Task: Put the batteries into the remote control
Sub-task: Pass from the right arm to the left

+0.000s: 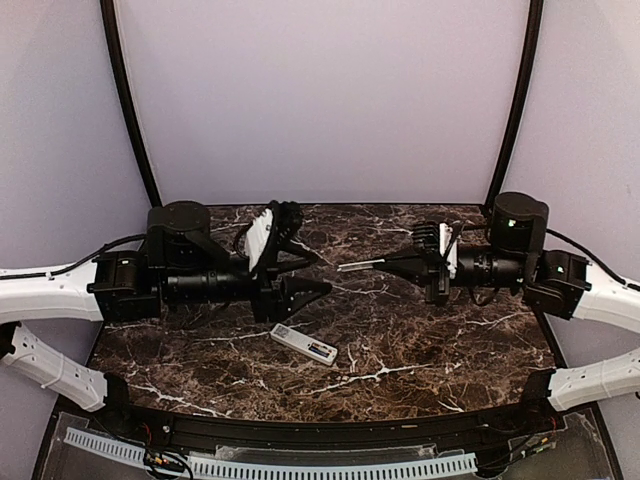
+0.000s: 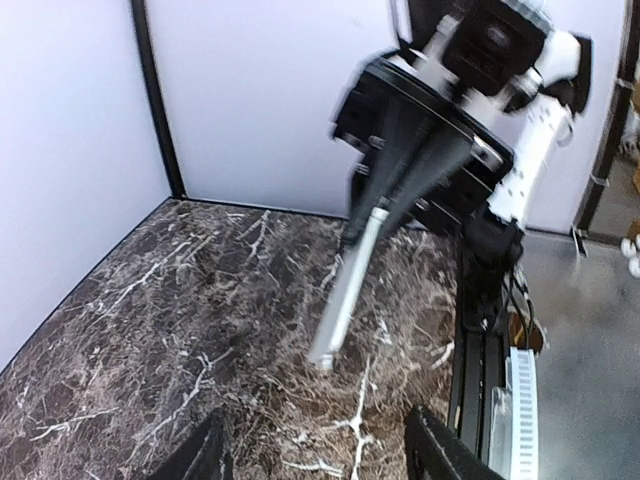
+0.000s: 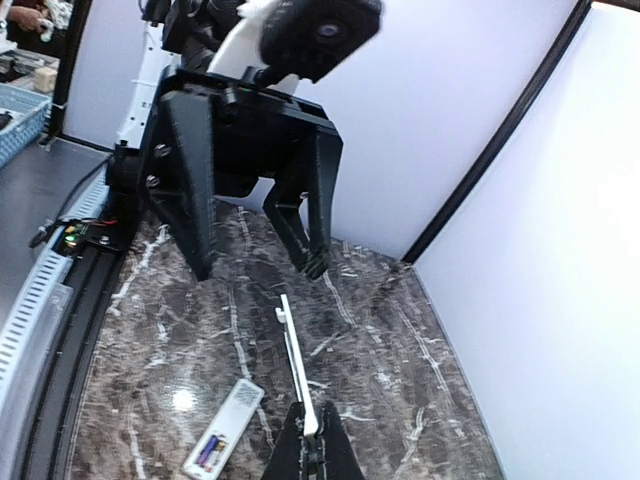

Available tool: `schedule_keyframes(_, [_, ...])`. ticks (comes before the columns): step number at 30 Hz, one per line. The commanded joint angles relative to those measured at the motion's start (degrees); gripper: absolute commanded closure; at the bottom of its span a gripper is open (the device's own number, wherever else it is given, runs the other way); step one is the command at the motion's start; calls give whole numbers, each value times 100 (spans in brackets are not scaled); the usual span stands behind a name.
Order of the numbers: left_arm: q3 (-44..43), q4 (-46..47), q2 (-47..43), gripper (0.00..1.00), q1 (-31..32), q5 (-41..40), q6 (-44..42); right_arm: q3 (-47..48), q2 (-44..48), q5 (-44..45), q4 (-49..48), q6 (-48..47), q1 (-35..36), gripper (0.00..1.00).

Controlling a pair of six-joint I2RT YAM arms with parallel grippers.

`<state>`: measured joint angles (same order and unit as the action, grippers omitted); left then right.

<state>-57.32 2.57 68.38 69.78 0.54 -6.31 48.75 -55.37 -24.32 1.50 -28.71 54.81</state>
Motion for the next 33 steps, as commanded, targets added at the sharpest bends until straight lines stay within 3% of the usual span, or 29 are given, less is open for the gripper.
schedule_keyframes(1, [-169, 579, -127, 46, -650, 826, 2381, 112, 94, 1093, -845, -1247, 48, 100])
schedule_keyframes(7, [-801, 1056, 385, 36, -697, 478, 3804, 244, -177, 1977, -1755, -2338, 51, 100])
schedule_keyframes(10, [-1218, 1016, 608, 30, -718, 222, 4045, 196, -414, 2360, -2478, -2836, 42, 100])
schedule_keyframes(15, [-1395, 1760, 746, 26, -885, 70, 4640, 190, -694, 2407, -2968, -3317, 47, 100])
schedule_keyframes(23, [-1853, 1097, 1099, 44, -1128, -305, 5674, 313, -729, 2328, -2934, -3349, 47, 100])
schedule_keyframes(33, [-2330, 1052, 1453, 45, -1133, -103, 6077, 520, -903, 2414, -2880, -3453, 83, 100])
